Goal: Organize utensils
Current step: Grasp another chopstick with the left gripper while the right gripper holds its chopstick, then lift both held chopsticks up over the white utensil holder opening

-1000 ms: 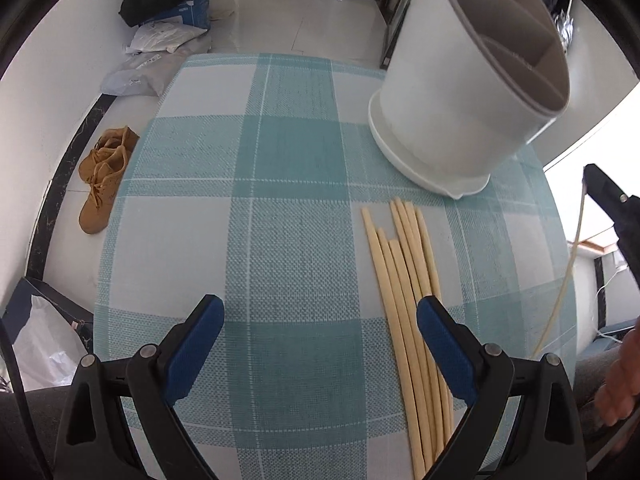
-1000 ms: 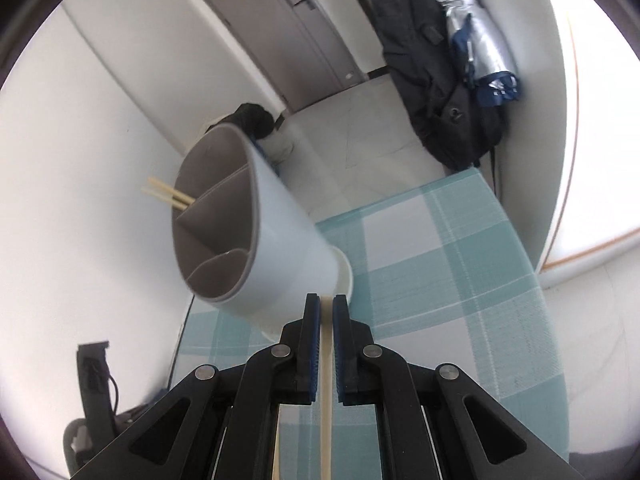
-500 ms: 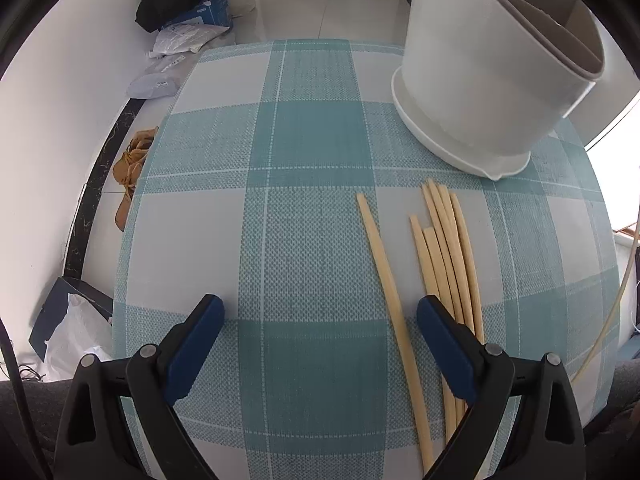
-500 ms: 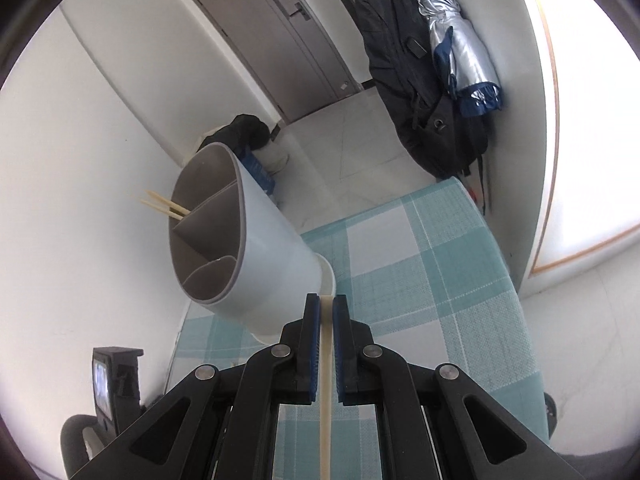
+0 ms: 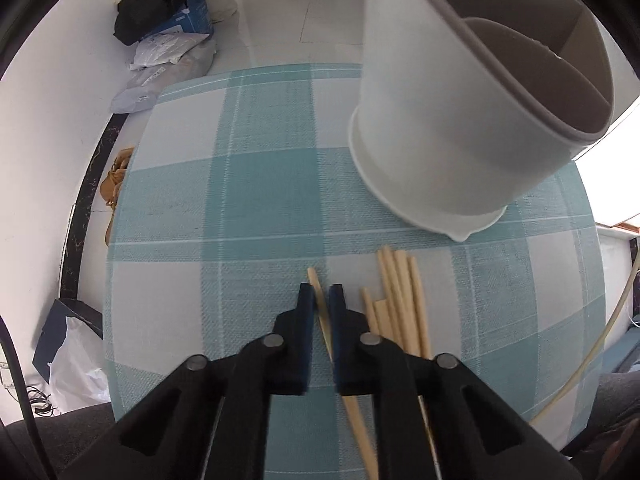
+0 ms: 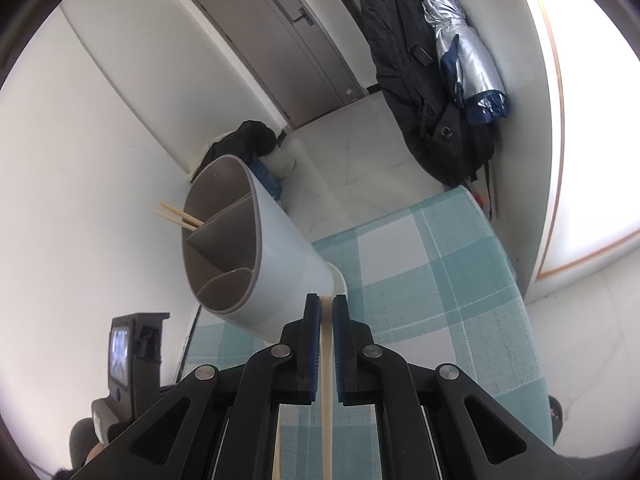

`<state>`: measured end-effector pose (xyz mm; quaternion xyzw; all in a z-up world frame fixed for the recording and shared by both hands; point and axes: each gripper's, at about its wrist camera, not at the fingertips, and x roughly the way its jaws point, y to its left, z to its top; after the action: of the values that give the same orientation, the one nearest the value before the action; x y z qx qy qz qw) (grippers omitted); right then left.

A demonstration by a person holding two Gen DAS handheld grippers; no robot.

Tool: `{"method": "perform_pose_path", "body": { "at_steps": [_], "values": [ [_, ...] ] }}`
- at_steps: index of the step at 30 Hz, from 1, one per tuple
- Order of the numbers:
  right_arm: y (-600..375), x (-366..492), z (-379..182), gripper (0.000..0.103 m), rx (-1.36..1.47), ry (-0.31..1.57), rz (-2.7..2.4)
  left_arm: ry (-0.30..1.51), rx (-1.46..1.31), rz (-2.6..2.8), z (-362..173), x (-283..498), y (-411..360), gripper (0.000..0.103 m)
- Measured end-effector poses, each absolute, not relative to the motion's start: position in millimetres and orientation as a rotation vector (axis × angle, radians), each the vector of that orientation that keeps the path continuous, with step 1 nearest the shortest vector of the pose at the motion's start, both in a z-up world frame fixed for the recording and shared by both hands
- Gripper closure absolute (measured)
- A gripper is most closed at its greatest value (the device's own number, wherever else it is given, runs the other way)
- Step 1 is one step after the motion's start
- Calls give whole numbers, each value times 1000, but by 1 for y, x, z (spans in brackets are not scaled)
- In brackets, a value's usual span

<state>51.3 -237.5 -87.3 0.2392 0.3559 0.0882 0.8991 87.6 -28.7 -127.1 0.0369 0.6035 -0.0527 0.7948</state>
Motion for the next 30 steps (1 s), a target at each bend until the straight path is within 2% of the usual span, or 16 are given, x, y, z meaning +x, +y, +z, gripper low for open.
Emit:
{"method": "perform_pose_path", "body": {
  "at_steps": [5, 22, 30],
  "values": [
    [-238, 52, -80, 98, 489, 724, 189, 1286, 5, -146, -125, 87, -20, 102],
    [-192, 2, -41, 98, 232, 501, 301, 840, -138, -273, -26, 30, 5, 102],
    [-172, -14, -36, 98, 148, 457, 307, 754, -97, -346, -7, 14, 9, 102]
  ]
}}
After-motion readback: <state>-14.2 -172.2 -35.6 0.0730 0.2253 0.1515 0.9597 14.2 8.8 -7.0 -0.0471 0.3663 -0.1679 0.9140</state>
